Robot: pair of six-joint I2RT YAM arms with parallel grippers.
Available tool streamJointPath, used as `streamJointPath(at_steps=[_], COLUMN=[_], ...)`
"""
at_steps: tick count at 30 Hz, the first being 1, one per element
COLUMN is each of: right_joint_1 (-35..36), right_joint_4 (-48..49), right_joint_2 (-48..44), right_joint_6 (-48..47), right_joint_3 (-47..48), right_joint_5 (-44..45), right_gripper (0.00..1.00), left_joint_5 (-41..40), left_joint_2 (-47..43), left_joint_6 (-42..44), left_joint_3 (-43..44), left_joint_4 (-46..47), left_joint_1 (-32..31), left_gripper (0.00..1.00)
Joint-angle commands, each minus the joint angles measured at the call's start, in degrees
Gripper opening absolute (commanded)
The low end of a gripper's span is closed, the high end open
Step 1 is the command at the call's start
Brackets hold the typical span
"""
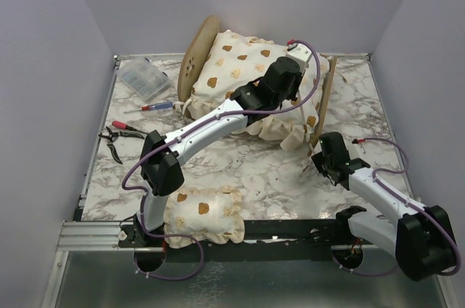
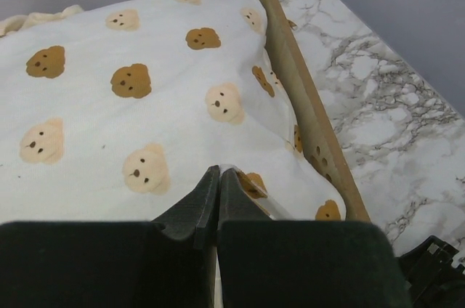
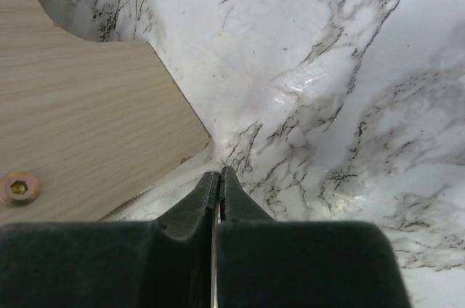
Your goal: Set up the pet bed
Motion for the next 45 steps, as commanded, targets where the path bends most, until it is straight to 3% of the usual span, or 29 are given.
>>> streamJointPath(at_steps=[1, 6, 11, 20, 26, 30, 39, 45], right_joint_1=[-2.2, -2.6, -2.8, -5.1, -5.1, -5.1, -5.1, -5.2], right_joint_4=[-2.5, -5.8, -10.6, -7.0, -8.1, -12.7, -16.4, -15.4], right_joint_2=[1.5, -2.8, -8.1, -4.9, -6.2, -10.2, -12.9, -12.4], right_joint_6=[-2.1, -2.7, -3.3, 0.8, -1.5, -6.0, -16.0, -23.0], right_joint_3=[-0.8, 3.2, 4.7, -4.6, -2.3, 3.7, 15.2, 21.8], right_joint_5=[-4.6, -6.1, -1.5, -1.7, -1.4, 2.2, 5.1, 5.9], right_gripper=[0.01, 0.01, 0.01, 0.01, 0.01, 0.01, 0.01, 0.01], left_joint_5=[-7.9, -5.7, -5.0, -7.4, -6.4, -6.4, -5.5, -3.4], left_joint_2=[-0.6, -0.2, 0.4, 1.4, -0.7, -6.2, -23.9, -27.9], left_joint_6=[2.6, 2.2, 2.5, 3.8, 2.7, 0.2, -9.9, -19.4], left_joint_3=[8.4, 9.5, 7.8, 9.5, 7.1, -1.8, -32.3, -50.4], left_joint_4=[5.3, 4.4, 4.5, 4.0, 3.4, 3.5, 6.9, 11.1], left_joint_1=[2.8, 2.4, 1.8, 1.7, 1.4, 0.4, -3.2, -7.4], left_gripper=[0.0, 0.0, 0.0, 0.0, 0.0, 0.0, 0.0, 0.0])
